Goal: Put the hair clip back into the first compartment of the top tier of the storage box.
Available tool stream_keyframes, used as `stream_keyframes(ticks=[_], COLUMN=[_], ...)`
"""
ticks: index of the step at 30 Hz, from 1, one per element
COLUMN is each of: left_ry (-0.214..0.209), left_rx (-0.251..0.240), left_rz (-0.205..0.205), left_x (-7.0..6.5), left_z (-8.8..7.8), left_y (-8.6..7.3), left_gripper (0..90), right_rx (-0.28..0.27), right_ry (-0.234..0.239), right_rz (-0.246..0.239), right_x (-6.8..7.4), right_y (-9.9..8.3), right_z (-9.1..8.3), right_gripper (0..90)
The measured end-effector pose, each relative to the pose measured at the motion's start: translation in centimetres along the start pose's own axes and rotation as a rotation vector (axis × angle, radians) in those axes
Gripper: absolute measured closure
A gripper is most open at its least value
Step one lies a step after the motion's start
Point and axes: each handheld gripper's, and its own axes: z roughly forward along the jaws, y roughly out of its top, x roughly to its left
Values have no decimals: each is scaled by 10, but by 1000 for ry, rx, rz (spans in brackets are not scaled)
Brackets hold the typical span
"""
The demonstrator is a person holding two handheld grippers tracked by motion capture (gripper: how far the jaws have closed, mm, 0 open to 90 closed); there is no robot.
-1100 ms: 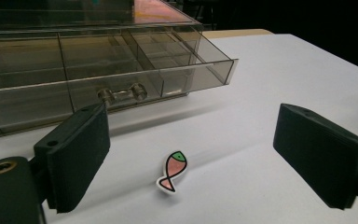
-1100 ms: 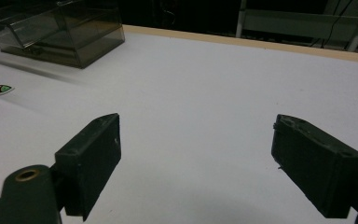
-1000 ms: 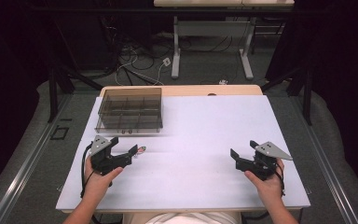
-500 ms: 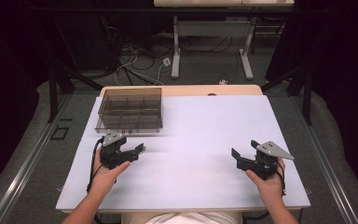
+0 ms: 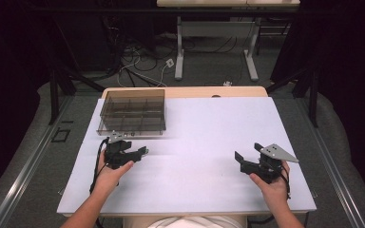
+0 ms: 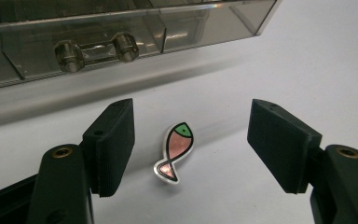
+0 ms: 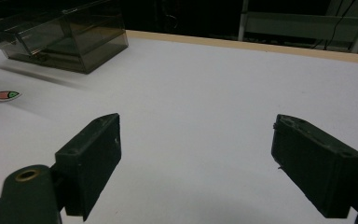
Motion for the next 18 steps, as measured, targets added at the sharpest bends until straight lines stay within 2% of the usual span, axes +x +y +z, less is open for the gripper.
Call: stream_keyframes(ticks=[8,11,14,18], left_ry=[24,18,20,2], left_rx=[52,74,96,118], left_rz=[-33,-57,-59,-89], left_x=[5,5,6,7], left_z=[8,9,11,11], left_y=[2,3,3,3], left_gripper=[332,347,367,392], right_rx=[6,6,8,5], right_ry=[-3,4,4,7], right_rz=[-9,-5,-7,-8], right_x=[1,2,2,2], right_y=[0,-1,-1,-1], right_z=[-1,0,0,0], right_gripper=[157,157,157,157])
